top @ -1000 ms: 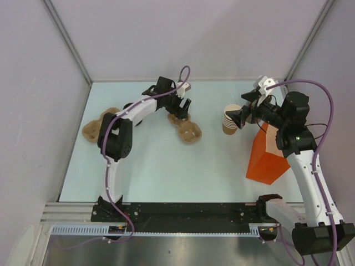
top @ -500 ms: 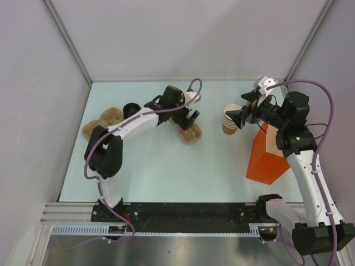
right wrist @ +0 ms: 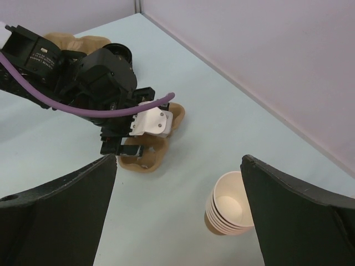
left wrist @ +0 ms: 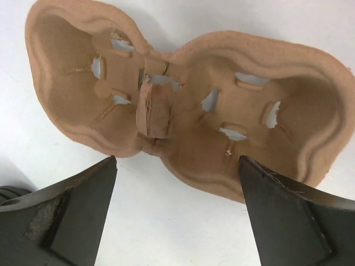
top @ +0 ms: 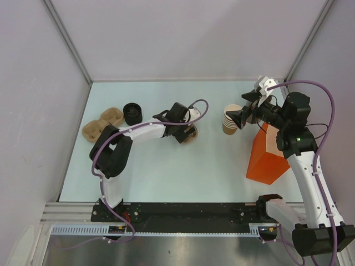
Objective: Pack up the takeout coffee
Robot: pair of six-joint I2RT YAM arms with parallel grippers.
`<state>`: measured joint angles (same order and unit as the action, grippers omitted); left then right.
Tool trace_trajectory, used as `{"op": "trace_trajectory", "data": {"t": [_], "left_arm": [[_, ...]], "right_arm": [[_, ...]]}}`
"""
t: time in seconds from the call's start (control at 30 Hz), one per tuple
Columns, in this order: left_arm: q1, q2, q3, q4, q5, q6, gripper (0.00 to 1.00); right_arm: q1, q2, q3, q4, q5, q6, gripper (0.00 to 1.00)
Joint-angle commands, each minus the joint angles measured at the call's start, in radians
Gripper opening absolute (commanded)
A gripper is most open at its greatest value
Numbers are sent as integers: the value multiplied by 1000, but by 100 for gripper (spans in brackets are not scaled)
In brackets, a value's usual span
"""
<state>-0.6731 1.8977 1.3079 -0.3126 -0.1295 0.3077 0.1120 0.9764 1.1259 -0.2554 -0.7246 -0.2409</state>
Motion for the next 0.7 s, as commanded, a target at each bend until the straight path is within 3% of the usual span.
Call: {"op": "trace_trajectory", "data": {"t": [0.0, 0.33, 0.67], "left_arm": [[-2, -57, -35, 20, -84, 56, 95], [1, -146, -91, 66, -205, 151, 96], [15, -105, 31, -38, 105, 163, 95]], "right_arm": [[0, -18, -3, 41, -21, 0, 100], [0, -16, -3, 39, -21, -1, 100], [2, -18, -3, 39, -24, 2, 100]]}}
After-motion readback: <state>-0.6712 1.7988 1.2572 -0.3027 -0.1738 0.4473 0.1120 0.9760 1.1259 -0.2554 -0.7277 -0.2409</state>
